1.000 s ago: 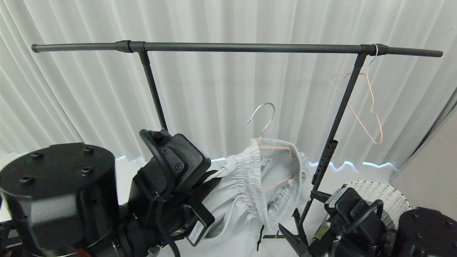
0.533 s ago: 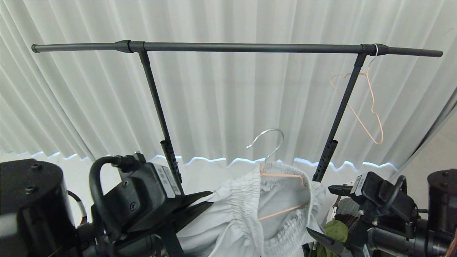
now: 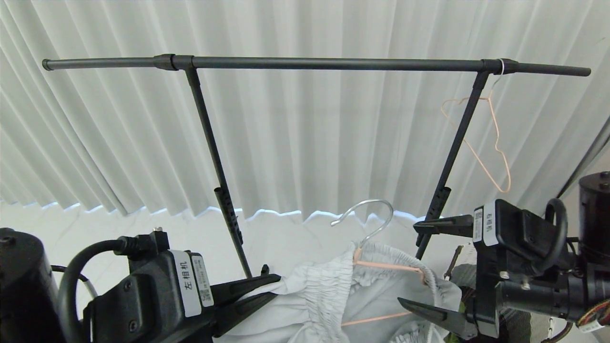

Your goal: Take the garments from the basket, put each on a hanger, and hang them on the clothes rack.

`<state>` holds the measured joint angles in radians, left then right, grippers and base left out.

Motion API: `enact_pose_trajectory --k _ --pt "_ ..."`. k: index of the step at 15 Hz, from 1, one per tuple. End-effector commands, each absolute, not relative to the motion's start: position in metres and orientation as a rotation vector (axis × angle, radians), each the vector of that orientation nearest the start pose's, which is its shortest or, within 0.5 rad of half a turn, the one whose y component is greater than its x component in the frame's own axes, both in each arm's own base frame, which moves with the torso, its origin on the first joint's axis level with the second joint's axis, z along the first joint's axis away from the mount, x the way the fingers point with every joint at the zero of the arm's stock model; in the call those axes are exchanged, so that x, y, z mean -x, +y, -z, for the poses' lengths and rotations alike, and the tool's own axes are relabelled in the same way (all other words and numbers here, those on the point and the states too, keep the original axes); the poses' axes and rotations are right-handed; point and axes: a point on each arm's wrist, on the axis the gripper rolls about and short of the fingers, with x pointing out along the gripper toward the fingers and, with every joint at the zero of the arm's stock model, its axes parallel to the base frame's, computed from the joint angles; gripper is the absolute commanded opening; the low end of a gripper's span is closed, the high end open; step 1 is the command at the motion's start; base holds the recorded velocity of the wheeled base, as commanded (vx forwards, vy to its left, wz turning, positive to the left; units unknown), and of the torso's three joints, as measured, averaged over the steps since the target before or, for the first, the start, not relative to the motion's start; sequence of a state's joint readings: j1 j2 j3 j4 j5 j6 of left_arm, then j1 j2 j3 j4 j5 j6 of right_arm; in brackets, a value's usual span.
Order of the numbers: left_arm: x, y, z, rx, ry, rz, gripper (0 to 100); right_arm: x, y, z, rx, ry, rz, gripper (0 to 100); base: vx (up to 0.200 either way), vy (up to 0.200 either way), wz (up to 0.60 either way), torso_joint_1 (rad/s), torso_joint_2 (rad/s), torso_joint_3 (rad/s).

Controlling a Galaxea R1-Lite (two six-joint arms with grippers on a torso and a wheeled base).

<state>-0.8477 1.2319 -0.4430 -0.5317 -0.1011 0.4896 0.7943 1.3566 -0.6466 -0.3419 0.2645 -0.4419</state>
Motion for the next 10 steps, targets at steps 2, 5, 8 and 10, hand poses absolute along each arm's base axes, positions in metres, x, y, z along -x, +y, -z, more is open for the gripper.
enact_pose_trajectory --k 2,5,8,10 --pt "-0.115 -0.134 -0.187 -0.546 0.007 0.988 0 -0.152 0.176 -0.192 0.514 0.171 -1.164 100 0.0 0.0 0.0 0.0 0.0 0.0" --pt "-0.114 -0.133 -0.189 -0.554 -0.005 0.989 0 -0.156 0.181 -0.188 0.517 0.188 -1.168 100 0.0 0.0 0.0 0.0 0.0 0.0" --pt "-0.113 -0.135 -0.189 -0.555 -0.011 1.001 0 -0.162 0.188 -0.19 0.515 0.183 -1.167 100 0.0 0.0 0.0 0.0 0.0 0.0" --pt "-0.112 -0.136 -0.19 -0.551 -0.029 1.003 0 -0.164 0.191 -0.189 0.517 0.189 -1.17 100 0.0 0.0 0.0 0.0 0.0 0.0"
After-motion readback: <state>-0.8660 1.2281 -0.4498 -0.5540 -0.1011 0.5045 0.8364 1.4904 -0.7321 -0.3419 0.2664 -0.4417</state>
